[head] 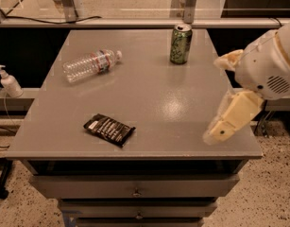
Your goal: Move rxbar chocolate near water bottle
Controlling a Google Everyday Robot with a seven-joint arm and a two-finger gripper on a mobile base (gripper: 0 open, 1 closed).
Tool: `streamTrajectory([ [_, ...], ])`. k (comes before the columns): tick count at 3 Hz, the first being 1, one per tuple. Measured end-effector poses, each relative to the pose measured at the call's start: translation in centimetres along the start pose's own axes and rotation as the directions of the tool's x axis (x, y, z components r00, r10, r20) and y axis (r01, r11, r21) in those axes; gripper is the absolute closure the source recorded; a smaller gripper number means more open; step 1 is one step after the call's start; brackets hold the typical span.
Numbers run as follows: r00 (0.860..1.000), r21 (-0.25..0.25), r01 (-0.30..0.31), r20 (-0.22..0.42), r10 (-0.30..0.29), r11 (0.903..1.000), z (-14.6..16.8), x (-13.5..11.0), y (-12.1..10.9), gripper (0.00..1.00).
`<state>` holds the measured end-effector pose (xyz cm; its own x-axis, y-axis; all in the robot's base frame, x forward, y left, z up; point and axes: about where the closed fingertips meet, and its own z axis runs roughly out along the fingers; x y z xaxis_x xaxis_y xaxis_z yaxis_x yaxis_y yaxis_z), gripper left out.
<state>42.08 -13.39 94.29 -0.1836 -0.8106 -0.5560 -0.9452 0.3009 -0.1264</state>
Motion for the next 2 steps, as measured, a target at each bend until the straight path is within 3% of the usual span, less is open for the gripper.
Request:
streamTrajectory([
  [1, 0.987, -0.020, 0.022, 0.159, -0.018, 0.9996, 3.1, -2.7, 2.4, 0.00],
  [2, 0.972, -0.021, 0.036, 0.233, -0.030, 0.9991, 3.3, -4.6, 2.9, 0.00],
])
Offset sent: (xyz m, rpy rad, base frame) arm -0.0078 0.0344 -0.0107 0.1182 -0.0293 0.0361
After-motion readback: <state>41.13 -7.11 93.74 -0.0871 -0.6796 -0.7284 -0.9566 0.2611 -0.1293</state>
